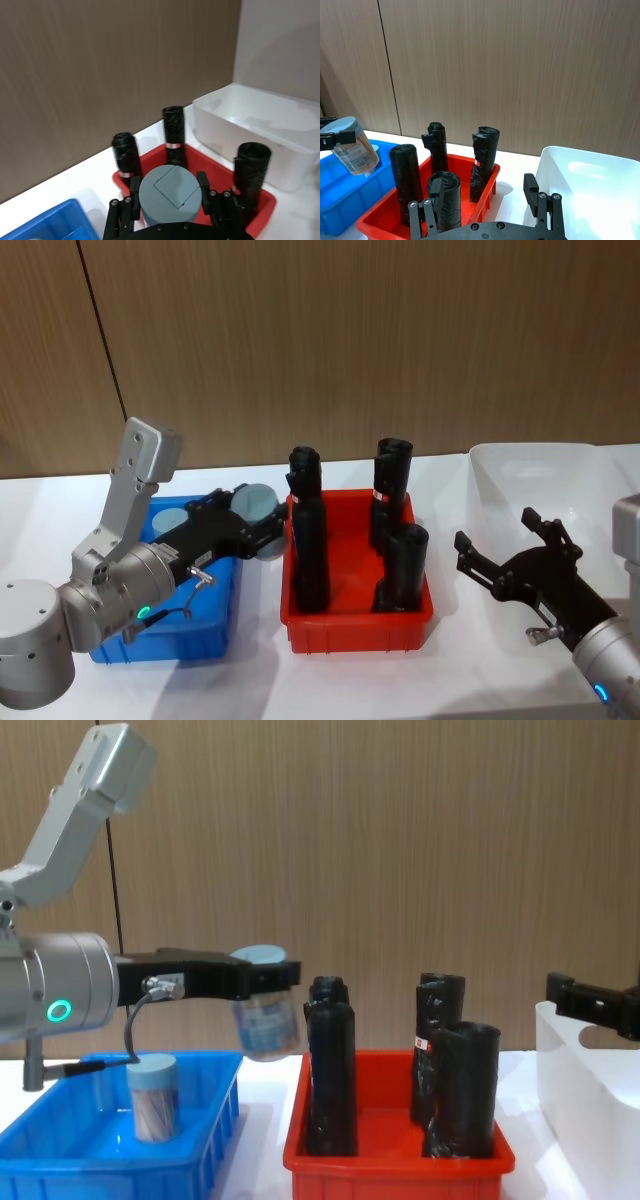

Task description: Pick the cotton swabs from the blue box and place them into the white box.

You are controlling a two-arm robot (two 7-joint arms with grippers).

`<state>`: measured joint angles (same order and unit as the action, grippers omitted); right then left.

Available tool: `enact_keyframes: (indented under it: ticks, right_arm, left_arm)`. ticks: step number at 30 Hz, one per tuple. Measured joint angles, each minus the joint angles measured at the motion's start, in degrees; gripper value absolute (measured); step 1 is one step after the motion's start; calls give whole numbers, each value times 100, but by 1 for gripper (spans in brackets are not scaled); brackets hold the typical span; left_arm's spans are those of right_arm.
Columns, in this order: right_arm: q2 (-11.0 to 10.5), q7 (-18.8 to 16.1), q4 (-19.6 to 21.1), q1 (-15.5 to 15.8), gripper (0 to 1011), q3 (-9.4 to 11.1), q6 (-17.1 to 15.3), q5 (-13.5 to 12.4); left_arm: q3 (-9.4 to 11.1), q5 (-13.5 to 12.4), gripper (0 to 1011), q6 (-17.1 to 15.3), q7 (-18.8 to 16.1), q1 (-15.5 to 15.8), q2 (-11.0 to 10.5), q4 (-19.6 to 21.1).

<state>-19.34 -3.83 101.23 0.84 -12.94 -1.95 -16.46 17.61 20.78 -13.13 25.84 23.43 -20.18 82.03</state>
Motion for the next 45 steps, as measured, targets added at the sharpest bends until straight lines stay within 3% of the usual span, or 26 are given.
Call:
enact_keyframes:
  ticks: [12,14,15,29,45]
  right_arm:
    - [0,0,0,0,1002,0,0,0]
    - [0,0,0,0,1002,0,0,0]
    - [0,0,0,0,1002,0,0,0]
    - [0,0,0,0,1002,0,0,0]
    - [0,-14,3,2,1002,5,1,0]
  left_arm:
    - [54,201,671,47,1113,158,11,-133]
    - [58,207,671,50,1157,172,13,-149]
    - [74,234,671,68,1374,211,22,-196]
    - [174,241,671,163,2601,465,74,-532]
    - [246,129,671,254,2926,497,19,-533]
